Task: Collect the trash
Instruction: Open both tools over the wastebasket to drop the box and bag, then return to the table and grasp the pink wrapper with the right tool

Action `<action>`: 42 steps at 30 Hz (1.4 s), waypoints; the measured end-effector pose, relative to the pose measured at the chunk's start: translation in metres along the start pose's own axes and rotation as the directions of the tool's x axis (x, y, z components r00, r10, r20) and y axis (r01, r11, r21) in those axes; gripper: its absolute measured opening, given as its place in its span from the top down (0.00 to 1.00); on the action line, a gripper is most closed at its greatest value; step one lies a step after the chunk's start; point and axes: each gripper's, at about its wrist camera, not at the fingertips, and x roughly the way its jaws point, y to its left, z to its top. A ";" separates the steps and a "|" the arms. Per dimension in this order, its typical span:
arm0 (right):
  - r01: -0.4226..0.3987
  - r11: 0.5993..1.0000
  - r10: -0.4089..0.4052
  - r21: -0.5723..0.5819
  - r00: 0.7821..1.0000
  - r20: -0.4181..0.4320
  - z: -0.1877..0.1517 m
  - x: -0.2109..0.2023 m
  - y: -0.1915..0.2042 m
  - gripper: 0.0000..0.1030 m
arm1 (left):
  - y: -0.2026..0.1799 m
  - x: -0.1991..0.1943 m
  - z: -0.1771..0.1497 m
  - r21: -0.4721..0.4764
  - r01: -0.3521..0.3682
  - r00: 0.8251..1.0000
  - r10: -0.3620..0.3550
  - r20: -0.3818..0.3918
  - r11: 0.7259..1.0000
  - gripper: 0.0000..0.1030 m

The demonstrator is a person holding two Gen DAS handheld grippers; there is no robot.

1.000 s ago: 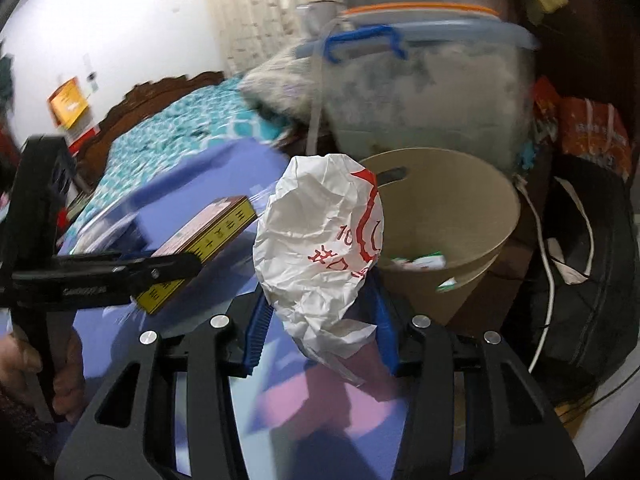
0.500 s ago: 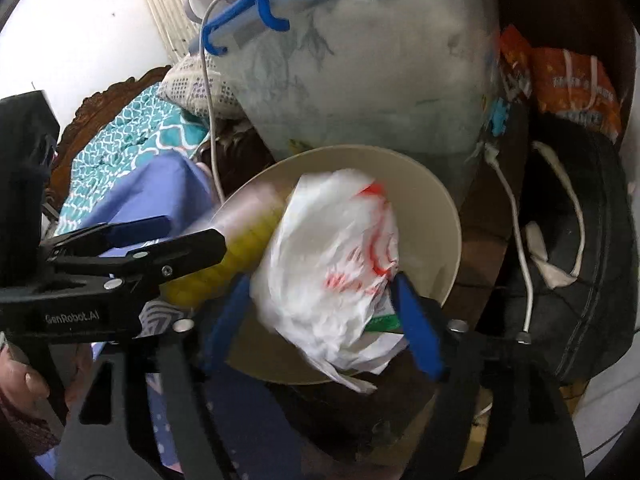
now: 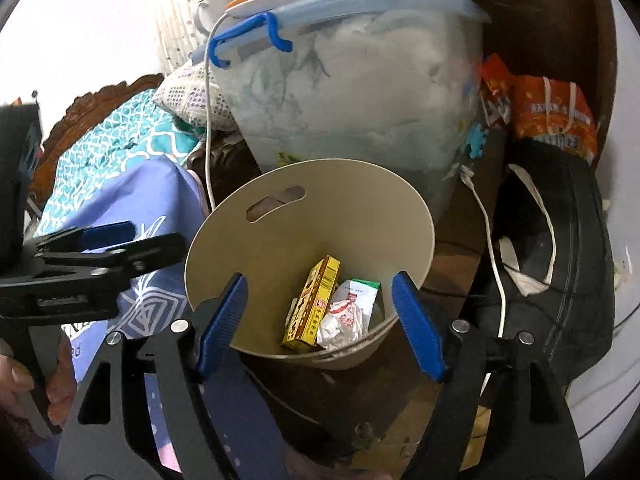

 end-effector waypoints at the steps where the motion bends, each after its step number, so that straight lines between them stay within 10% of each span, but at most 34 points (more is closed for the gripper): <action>1: 0.004 1.000 -0.004 0.010 1.000 0.002 -0.001 -0.002 -0.002 0.28 | 0.003 -0.006 -0.003 -0.004 -0.009 1.000 0.009 0.010 1.000 0.12; 15: -0.094 0.995 0.093 0.019 0.993 0.066 -0.009 -0.045 0.054 0.43 | 0.054 -0.112 -0.077 -0.076 -0.076 0.989 0.085 0.123 0.994 0.12; 25: -0.332 0.941 0.326 -0.061 0.941 -0.095 -0.039 -0.021 0.180 0.49 | 0.131 -0.216 -0.171 -0.212 -0.127 0.971 0.166 0.174 0.969 0.18; 29: -0.423 0.896 0.401 -0.131 0.901 -0.167 -0.056 -0.016 0.245 0.48 | 0.183 -0.264 -0.227 -0.353 -0.192 0.954 0.258 0.151 0.916 0.23; 37: -0.517 0.768 0.449 -0.379 0.856 -0.257 -0.064 -0.020 0.387 0.44 | 0.284 -0.320 -0.327 -0.682 -0.225 0.930 0.362 0.063 0.696 0.23; 42: -0.595 0.702 0.492 -0.391 0.802 -0.339 -0.071 -0.015 0.441 0.44 | 0.310 -0.342 -0.332 -0.715 -0.243 0.906 0.417 0.076 0.656 0.22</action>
